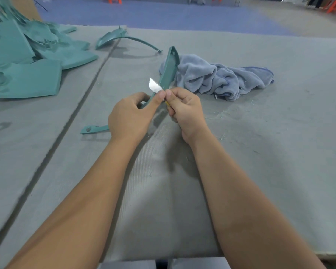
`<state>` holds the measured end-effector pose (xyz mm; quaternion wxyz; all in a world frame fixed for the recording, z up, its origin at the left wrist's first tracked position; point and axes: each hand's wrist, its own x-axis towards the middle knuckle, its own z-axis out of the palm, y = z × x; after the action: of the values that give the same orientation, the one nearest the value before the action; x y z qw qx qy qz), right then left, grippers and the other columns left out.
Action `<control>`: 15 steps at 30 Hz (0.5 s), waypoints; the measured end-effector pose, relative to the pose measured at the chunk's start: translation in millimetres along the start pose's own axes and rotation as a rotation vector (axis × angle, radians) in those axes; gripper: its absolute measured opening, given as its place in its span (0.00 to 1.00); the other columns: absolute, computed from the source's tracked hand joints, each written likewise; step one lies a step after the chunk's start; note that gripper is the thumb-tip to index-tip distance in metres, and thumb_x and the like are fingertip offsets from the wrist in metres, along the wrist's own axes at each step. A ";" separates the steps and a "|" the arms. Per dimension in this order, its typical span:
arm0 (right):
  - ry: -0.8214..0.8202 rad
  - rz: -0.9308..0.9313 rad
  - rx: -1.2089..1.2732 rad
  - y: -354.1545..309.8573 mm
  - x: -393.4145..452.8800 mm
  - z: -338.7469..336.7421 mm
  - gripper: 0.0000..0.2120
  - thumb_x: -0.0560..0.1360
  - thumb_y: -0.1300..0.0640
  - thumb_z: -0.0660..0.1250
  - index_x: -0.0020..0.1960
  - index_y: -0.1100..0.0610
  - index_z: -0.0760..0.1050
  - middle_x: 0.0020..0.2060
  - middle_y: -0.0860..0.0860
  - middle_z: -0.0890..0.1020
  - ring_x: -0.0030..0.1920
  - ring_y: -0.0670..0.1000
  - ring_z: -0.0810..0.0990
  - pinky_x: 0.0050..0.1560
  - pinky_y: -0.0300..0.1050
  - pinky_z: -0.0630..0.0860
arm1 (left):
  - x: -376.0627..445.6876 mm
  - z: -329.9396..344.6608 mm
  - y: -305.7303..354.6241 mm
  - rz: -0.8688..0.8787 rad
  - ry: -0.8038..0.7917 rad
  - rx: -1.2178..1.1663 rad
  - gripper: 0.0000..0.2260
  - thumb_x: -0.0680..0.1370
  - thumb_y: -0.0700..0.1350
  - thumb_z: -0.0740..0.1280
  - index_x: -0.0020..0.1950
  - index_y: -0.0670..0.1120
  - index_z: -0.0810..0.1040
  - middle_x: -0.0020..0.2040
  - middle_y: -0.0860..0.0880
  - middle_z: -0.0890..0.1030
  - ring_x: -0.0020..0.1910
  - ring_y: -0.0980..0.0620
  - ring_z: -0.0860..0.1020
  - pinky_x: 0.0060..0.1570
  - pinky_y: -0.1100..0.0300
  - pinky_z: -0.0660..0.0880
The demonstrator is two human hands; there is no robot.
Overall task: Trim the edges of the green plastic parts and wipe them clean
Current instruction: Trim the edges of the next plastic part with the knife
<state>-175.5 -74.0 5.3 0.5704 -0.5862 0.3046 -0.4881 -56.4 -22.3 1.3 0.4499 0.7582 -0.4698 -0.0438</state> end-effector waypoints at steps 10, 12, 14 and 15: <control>0.218 0.083 0.307 -9.1 5.0 -17.8 0.12 0.80 0.52 0.64 0.39 0.55 0.73 0.30 0.52 0.68 0.27 0.46 0.63 0.27 0.38 0.57 | -4.1 -6.1 -3.4 0.117 -0.054 0.007 0.15 0.74 0.61 0.57 0.52 0.60 0.80 0.35 0.61 0.78 0.38 0.57 0.74 0.32 0.65 0.64; 0.157 0.098 0.248 -8.9 5.5 -15.4 0.13 0.78 0.48 0.64 0.38 0.54 0.74 0.28 0.51 0.70 0.26 0.46 0.64 0.27 0.38 0.59 | -3.5 -5.6 -4.9 0.121 -0.045 0.006 0.14 0.76 0.61 0.57 0.52 0.61 0.80 0.35 0.58 0.79 0.38 0.56 0.74 0.32 0.65 0.65; 0.066 0.129 0.172 -9.0 4.7 -11.7 0.13 0.76 0.47 0.64 0.37 0.53 0.74 0.27 0.51 0.70 0.25 0.46 0.64 0.27 0.38 0.59 | -2.7 -5.6 -5.9 0.132 -0.037 0.001 0.14 0.77 0.61 0.57 0.52 0.61 0.80 0.35 0.56 0.79 0.37 0.56 0.74 0.33 0.65 0.66; 0.020 0.120 0.138 -8.4 3.8 -10.0 0.13 0.77 0.49 0.65 0.36 0.54 0.74 0.26 0.51 0.70 0.24 0.46 0.63 0.26 0.37 0.59 | -2.4 -5.5 -5.9 0.143 -0.036 0.006 0.15 0.78 0.61 0.57 0.53 0.61 0.80 0.35 0.56 0.79 0.37 0.57 0.74 0.33 0.65 0.66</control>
<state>-185.1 -79.8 13.1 0.6344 -0.5213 0.3107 -0.4787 -51.0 -16.1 -0.5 0.4412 0.7230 -0.5310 -0.0237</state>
